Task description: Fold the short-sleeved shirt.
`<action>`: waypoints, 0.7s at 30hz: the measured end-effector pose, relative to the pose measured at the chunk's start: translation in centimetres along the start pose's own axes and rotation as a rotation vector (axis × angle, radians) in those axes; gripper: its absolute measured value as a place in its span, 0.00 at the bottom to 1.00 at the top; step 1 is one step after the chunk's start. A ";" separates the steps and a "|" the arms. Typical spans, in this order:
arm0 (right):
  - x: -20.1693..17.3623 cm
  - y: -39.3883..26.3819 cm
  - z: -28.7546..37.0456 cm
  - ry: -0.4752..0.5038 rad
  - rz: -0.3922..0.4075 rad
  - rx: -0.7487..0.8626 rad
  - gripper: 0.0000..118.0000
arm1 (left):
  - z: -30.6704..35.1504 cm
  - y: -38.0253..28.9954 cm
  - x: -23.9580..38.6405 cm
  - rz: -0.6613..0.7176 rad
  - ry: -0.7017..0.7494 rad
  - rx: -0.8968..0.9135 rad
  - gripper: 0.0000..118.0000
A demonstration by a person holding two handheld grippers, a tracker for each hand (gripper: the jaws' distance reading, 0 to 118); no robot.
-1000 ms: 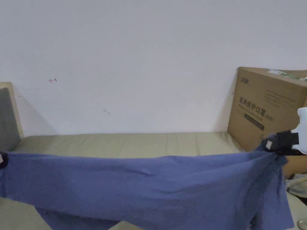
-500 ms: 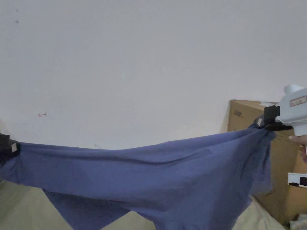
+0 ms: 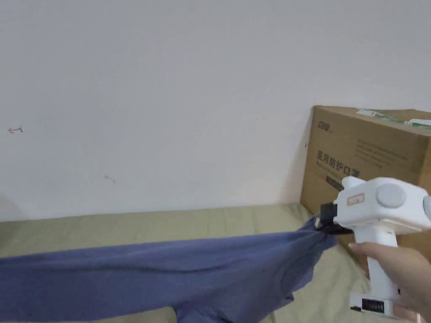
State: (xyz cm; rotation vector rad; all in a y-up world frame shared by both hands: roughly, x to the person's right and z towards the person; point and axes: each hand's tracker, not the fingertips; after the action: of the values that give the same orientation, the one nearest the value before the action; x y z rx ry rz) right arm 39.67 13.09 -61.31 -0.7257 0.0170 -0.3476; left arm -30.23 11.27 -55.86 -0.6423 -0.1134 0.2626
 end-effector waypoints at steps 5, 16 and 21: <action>5.7 -13.5 -8.0 -0.079 0.054 -0.324 0.01 | -2.5 -13.9 -4.6 0.075 0.046 -0.303 0.03; 11.5 -25.4 -0.6 -0.057 -0.063 -0.397 0.01 | 5.0 -24.5 -5.8 0.088 -0.014 -0.470 0.03; 12.6 -27.1 2.4 -0.070 -0.109 -0.469 0.01 | 7.0 -24.8 -5.2 0.037 -0.059 -0.529 0.03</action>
State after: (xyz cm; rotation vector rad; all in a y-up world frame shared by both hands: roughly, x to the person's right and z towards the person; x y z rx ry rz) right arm 43.59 -8.19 -40.47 -1.2056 -0.0079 -0.4282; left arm -31.35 -5.20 -35.46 -1.1626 -0.2314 0.2891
